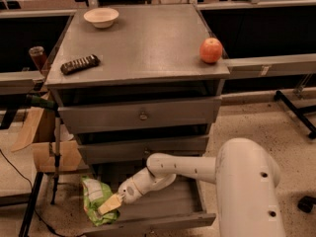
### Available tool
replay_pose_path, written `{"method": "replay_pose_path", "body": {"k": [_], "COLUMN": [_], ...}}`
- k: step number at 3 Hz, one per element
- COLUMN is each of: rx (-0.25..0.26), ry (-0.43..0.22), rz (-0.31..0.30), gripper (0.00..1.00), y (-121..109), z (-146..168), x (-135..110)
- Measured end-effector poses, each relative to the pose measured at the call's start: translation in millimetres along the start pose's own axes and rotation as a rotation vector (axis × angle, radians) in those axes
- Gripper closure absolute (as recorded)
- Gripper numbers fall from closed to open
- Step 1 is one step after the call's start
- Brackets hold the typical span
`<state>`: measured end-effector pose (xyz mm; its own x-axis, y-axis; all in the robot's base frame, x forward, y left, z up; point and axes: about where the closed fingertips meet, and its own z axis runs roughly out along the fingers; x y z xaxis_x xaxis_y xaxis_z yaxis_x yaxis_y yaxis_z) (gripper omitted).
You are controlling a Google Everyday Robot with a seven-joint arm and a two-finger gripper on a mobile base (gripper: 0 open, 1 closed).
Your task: Place green rice chip bag into bottom drawer
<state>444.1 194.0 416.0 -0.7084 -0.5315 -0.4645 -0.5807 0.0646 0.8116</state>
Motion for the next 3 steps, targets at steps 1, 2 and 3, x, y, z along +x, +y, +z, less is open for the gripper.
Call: {"method": "replay_pose_path", "body": {"k": [1, 2, 3], "rx": [-0.038, -0.034, -0.012], "ry": [-0.002, -0.001, -0.031], "rz": [0.055, 0.047, 0.058], "gripper": [1.00, 1.00, 1.00], "y": [-13.2, -11.2, -17.6], "z": [20.7, 18.8, 13.9], "x": [24.1, 21.0, 20.0]}}
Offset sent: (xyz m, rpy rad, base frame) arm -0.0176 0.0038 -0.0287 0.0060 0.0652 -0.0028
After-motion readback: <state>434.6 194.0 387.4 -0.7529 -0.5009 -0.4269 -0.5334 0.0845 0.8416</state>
